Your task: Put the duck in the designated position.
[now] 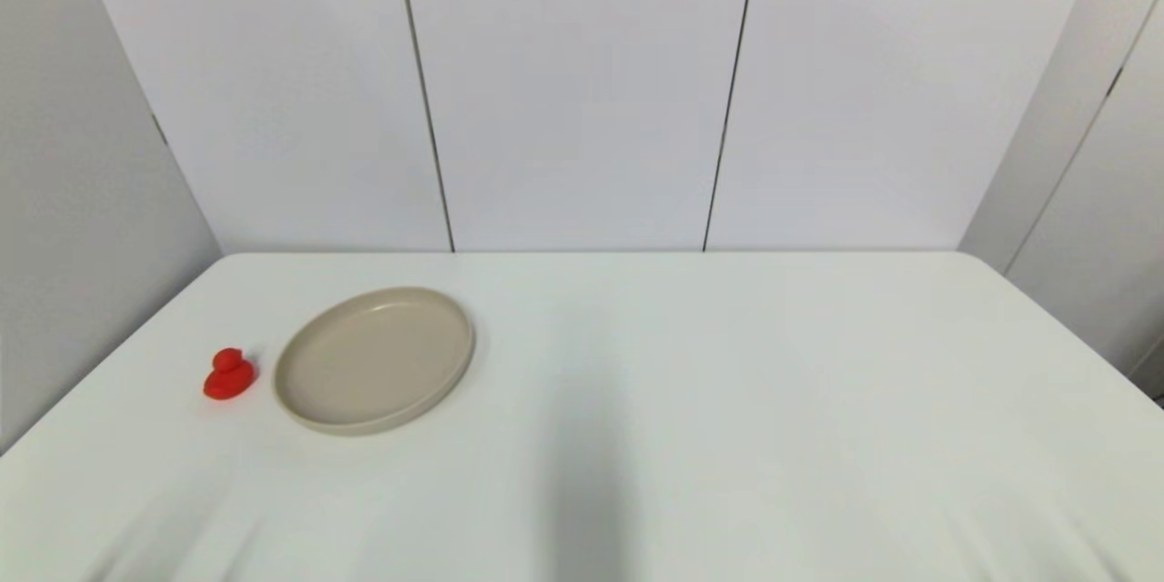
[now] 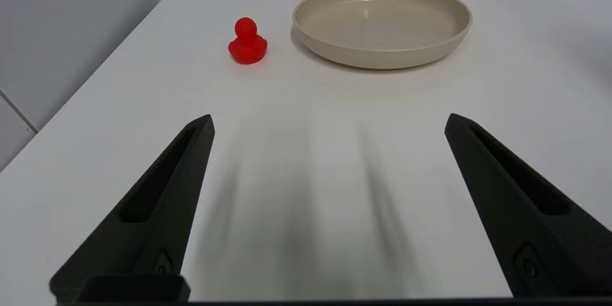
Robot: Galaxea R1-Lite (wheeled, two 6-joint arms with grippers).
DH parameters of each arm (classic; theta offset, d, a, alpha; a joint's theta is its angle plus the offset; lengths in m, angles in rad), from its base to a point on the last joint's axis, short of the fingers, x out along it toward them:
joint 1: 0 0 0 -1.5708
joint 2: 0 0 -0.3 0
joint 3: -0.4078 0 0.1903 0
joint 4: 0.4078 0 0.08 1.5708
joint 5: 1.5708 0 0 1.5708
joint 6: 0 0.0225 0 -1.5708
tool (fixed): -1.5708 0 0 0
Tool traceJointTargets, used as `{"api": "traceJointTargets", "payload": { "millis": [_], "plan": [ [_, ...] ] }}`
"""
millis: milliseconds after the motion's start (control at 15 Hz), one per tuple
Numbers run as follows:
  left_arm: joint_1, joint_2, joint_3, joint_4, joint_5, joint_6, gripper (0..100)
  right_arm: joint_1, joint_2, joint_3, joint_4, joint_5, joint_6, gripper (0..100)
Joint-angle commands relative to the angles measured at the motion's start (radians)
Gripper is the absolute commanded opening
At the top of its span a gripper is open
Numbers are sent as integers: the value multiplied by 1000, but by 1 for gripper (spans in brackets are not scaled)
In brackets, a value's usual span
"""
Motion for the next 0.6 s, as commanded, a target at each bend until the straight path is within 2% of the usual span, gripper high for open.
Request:
{"api": "traceJointTargets", "payload": {
  "millis": [67,600],
  "plan": [
    [0,2,0,0,0,0,100,0,0,9,-3,-5,-2,100],
    [0,2,0,0,0,0,100,0,0,9,0,-4,3,100]
  ]
}}
